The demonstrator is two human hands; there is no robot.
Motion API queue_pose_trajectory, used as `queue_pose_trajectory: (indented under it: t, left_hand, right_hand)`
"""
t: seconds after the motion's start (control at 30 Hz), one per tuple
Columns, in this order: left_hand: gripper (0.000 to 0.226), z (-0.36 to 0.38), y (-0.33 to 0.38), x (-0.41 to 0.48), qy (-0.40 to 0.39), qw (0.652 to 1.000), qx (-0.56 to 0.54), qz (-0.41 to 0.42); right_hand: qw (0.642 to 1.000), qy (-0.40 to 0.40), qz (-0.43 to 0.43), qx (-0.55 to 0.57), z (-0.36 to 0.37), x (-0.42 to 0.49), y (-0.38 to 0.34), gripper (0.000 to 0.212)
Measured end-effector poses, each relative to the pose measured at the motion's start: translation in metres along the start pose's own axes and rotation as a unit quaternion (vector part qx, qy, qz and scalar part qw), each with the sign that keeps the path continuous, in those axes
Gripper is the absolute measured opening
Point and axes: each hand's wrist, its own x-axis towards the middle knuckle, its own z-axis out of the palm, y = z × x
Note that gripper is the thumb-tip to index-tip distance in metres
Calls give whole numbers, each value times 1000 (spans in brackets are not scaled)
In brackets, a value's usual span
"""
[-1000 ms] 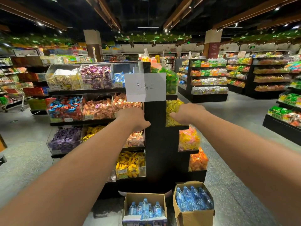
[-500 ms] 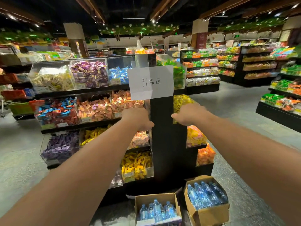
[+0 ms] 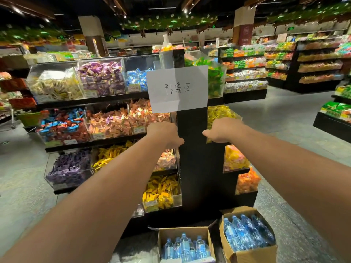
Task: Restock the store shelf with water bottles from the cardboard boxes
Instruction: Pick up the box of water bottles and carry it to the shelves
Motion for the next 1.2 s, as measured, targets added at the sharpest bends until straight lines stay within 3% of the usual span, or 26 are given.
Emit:
queue_pose_trajectory:
  t: [0.23, 0.43, 0.67, 1.07, 1.2]
  left_hand:
    - [35, 6, 35, 51, -18, 999, -15, -36]
    - [47, 25, 51, 75, -47, 995, -44, -74]
    - [43, 48, 34, 101, -70, 992, -49, -96]
    - [45, 110, -12, 156, -77, 996, -46, -14]
    - [47, 144, -26, 162, -99, 994, -46, 30]
  right_hand:
    - [999, 7, -36, -15, 17, 67, 36, 59]
    - [996, -17, -87, -14, 48, 108, 46, 62]
    - [994, -25, -102, -23, 74, 144, 30, 64]
    - [998, -56, -35, -20, 121, 179, -20, 62]
    - [994, -103, -14, -21, 142, 174, -39, 64]
